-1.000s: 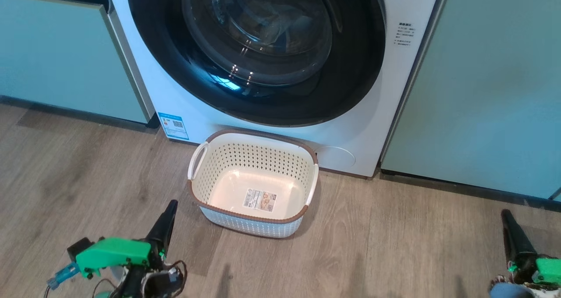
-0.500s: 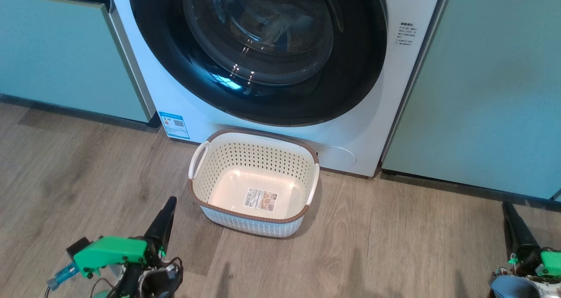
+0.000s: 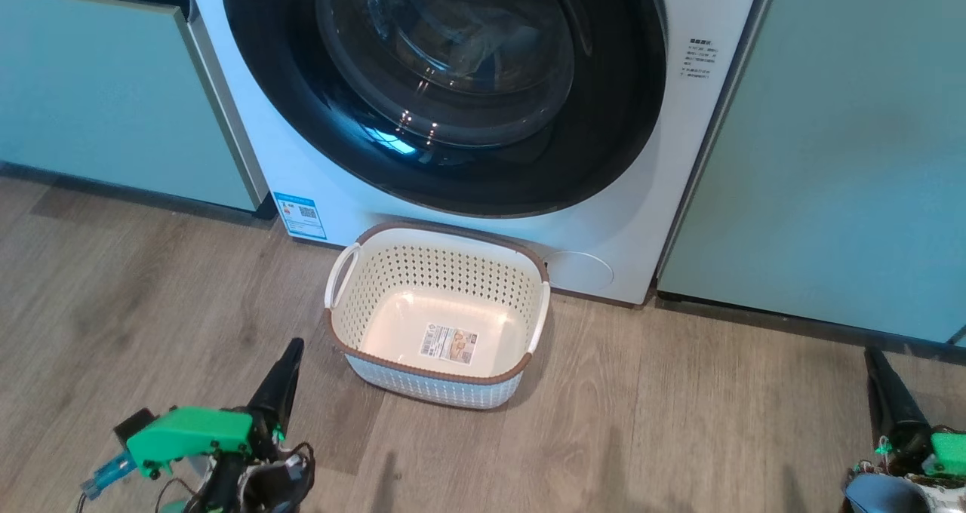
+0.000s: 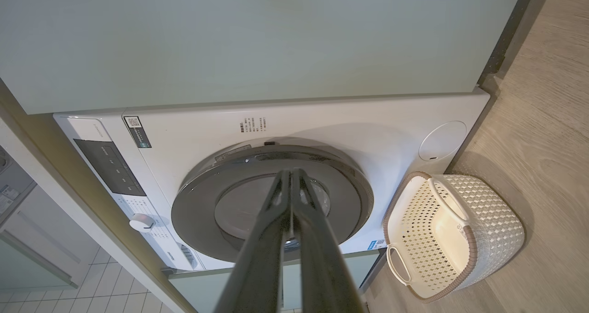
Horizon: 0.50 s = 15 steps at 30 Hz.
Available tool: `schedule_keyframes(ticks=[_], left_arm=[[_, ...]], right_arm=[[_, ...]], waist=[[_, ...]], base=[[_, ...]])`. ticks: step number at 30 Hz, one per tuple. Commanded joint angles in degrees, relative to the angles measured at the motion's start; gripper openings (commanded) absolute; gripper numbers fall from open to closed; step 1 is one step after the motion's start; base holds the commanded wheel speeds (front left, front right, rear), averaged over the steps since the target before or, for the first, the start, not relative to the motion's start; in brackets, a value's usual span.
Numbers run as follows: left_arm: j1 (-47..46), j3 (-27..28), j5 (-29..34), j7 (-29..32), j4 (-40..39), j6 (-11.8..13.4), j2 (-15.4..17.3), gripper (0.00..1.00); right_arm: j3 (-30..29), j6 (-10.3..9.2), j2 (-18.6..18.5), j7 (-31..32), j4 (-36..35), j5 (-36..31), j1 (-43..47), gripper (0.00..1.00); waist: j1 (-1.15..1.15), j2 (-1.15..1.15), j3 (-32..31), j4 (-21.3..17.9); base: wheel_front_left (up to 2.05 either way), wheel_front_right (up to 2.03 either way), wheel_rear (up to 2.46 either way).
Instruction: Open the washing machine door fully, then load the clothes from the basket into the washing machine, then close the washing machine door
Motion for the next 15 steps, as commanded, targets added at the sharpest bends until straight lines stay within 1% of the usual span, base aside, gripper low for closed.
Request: schedule_keyframes(ticks=[1,15], left_arm=[[-3.17,1.94,-0.28,0.36,-1.97,-0.09,0.33,0.0],[-3.17,1.93,-0.28,0.36,-1.97,-0.09,0.33,0.0]], right_arm=[[0.9,0.2,-1.27,0.33,-2.08,0.43,-3.08,0.0],[0.9,0.2,-1.27,0.33,-2.08,0.43,-3.08,0.0]], waist=[[0.0,0.0,0.0,0.0],[0.0,0.0,0.0,0.0]], base=[[0.0,0.0,0.0],[0.0,0.0,0.0]])
